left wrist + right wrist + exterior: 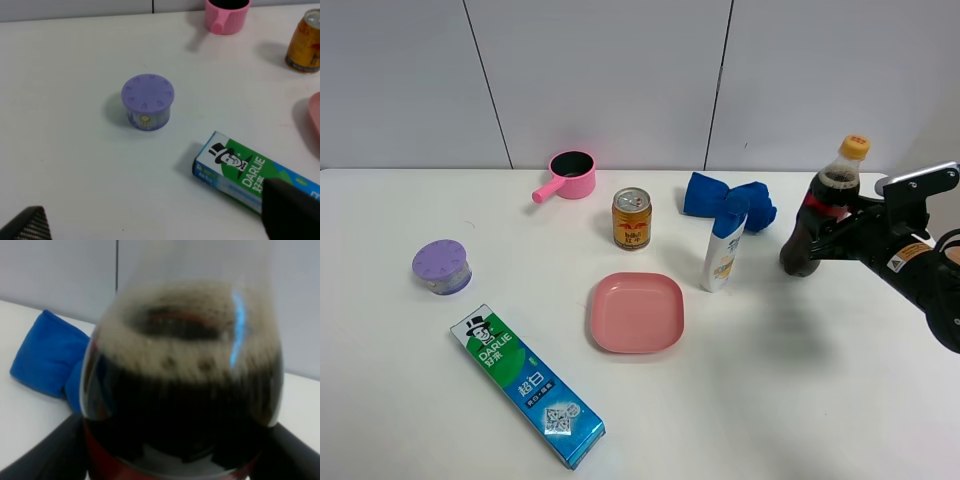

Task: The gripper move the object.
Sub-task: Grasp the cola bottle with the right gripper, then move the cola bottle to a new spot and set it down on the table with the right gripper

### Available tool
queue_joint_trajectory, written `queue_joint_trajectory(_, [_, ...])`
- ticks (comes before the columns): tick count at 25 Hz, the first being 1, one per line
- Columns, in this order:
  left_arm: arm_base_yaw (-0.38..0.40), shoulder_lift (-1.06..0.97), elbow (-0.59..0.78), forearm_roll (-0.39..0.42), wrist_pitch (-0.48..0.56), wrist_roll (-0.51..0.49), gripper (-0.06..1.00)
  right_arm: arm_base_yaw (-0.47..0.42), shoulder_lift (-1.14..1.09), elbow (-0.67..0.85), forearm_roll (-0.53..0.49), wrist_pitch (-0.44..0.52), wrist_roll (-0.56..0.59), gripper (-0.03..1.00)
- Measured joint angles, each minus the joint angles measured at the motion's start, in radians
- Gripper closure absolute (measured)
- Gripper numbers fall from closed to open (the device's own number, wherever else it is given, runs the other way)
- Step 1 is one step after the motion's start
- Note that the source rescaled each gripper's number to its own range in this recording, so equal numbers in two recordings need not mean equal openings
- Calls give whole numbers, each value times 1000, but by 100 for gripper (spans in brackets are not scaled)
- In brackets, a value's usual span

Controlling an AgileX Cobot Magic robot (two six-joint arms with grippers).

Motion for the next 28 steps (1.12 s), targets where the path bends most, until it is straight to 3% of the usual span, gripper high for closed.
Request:
queue_joint_trajectory(11, [0, 0, 0, 0, 0, 0, -6, 1, -13, 1, 26, -5, 10, 96])
queue_joint_trajectory(16, [0, 0, 0, 0, 0, 0, -6, 4, -167, 6, 26, 50, 71, 97])
queue_joint_trajectory(22, [0, 0, 0, 0, 0, 0, -6, 4, -451, 7, -54, 350, 141, 97])
queue_joint_trajectory(28, [0, 0, 0, 0, 0, 0, -6, 6, -645, -73, -204, 559, 394, 97])
